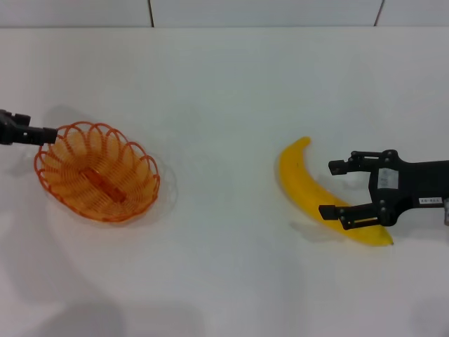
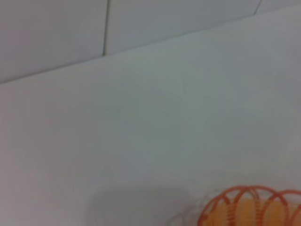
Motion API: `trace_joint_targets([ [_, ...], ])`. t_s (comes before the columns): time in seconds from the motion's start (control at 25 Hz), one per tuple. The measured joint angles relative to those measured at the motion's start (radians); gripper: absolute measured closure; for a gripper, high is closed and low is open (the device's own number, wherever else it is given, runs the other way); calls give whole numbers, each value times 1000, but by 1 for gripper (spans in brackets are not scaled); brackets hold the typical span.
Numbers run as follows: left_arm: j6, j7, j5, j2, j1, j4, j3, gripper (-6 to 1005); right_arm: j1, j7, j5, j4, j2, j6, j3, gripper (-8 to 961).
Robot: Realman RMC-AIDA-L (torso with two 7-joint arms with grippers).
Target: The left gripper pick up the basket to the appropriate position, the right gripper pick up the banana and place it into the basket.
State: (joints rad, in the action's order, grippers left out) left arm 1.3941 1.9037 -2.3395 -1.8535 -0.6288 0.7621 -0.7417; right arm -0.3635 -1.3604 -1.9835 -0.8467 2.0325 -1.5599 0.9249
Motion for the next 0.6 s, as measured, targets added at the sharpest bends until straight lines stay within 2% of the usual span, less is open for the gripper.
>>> trace_joint_targets([
  [0.6,-92,2,-139,-48,-51,-35,-2,345,-19,-2,-20,25,-1,0,2,72],
])
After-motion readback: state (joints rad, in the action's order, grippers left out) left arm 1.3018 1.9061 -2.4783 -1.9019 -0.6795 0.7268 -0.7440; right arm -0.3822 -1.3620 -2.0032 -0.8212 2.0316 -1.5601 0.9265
